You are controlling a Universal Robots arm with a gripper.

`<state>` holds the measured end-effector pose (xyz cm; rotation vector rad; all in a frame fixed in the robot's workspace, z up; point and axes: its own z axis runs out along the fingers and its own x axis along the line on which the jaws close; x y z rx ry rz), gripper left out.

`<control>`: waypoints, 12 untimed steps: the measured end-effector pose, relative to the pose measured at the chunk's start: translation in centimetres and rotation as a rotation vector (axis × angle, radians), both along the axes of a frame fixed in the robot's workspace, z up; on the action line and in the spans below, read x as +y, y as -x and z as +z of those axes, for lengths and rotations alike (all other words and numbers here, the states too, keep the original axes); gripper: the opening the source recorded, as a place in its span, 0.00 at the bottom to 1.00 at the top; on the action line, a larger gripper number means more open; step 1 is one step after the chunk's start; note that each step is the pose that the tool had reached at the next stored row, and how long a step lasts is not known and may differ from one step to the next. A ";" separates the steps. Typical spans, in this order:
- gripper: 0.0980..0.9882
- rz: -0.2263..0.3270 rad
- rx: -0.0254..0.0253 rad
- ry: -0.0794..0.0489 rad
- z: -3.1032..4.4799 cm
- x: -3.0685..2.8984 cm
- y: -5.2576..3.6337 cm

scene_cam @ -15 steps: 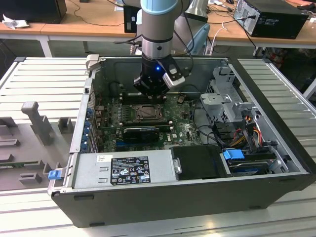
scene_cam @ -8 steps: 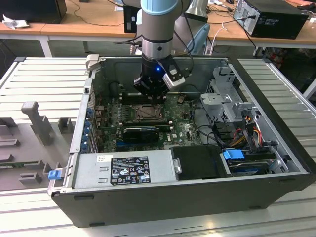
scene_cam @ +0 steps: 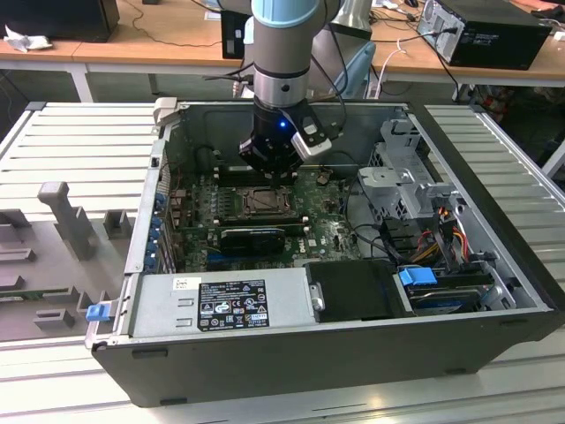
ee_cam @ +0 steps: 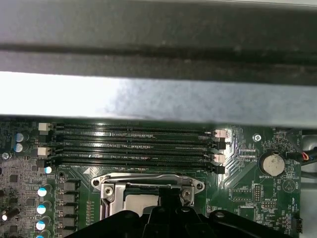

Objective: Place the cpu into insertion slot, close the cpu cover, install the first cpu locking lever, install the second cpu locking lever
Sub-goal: 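Install the second cpu locking lever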

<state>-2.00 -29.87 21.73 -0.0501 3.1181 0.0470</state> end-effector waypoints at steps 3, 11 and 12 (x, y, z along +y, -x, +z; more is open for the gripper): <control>0.01 0.000 0.0000 0.000 0.00 -0.07 0.00; 0.01 0.000 0.0001 0.000 0.05 -0.19 0.00; 0.01 0.000 0.0001 0.000 0.11 -0.19 0.00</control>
